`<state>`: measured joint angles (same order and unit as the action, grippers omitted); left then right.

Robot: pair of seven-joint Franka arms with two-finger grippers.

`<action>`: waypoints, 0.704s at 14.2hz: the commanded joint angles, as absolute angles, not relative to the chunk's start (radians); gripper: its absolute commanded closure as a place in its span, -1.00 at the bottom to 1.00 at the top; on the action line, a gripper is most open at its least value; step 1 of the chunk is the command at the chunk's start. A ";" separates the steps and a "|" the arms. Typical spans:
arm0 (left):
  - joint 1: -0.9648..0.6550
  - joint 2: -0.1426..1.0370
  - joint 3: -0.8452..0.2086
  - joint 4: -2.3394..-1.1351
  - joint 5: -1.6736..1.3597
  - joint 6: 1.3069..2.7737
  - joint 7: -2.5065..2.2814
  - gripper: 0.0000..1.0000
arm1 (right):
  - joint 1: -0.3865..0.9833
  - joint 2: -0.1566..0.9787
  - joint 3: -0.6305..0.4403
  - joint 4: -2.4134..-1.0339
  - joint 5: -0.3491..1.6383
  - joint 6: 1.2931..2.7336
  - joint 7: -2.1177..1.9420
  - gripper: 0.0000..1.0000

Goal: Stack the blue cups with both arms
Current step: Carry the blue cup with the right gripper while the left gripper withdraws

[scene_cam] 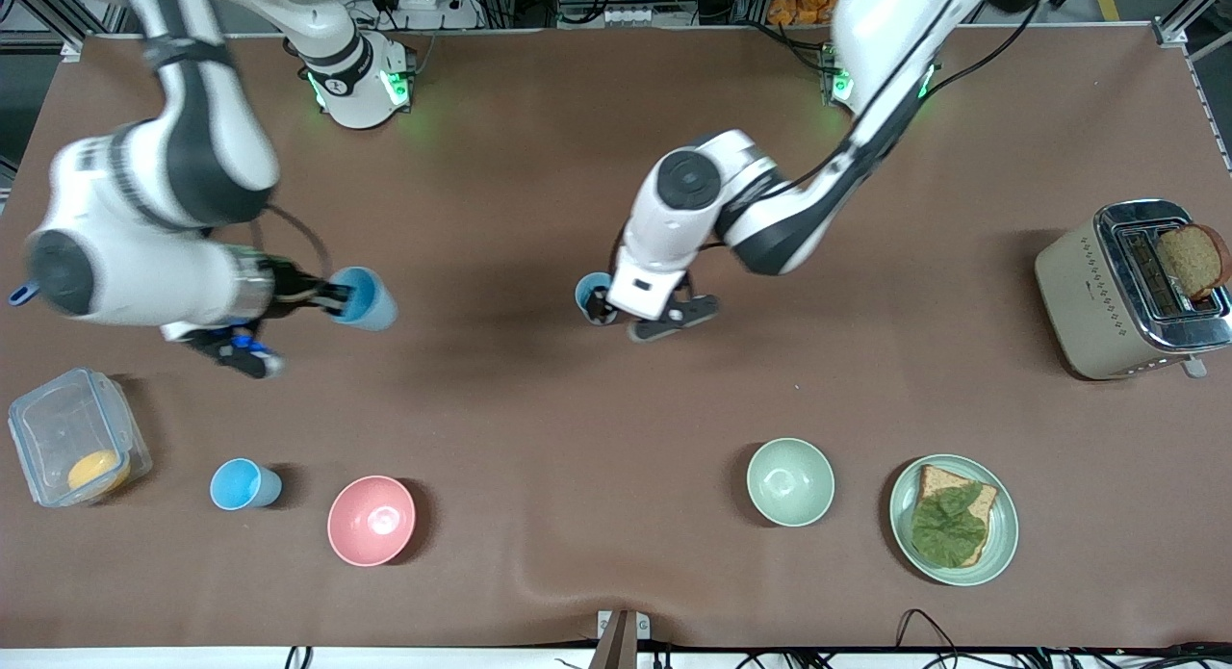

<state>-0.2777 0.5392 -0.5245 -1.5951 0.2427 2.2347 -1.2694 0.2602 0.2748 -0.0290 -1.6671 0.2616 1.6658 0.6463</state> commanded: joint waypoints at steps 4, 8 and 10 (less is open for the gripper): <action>-0.053 0.260 -0.529 -1.638 0.245 2.018 -0.996 -1.00 | 0.521 0.352 -0.043 -1.634 0.383 1.846 1.035 1.00; 0.118 0.141 -0.532 -1.632 0.140 1.830 -0.679 -1.00 | 0.624 0.515 -0.044 -1.481 0.373 1.898 1.167 1.00; 0.211 0.085 -0.531 -1.631 0.057 1.772 -0.502 -1.00 | 0.650 0.557 -0.046 -1.460 0.362 1.908 1.190 1.00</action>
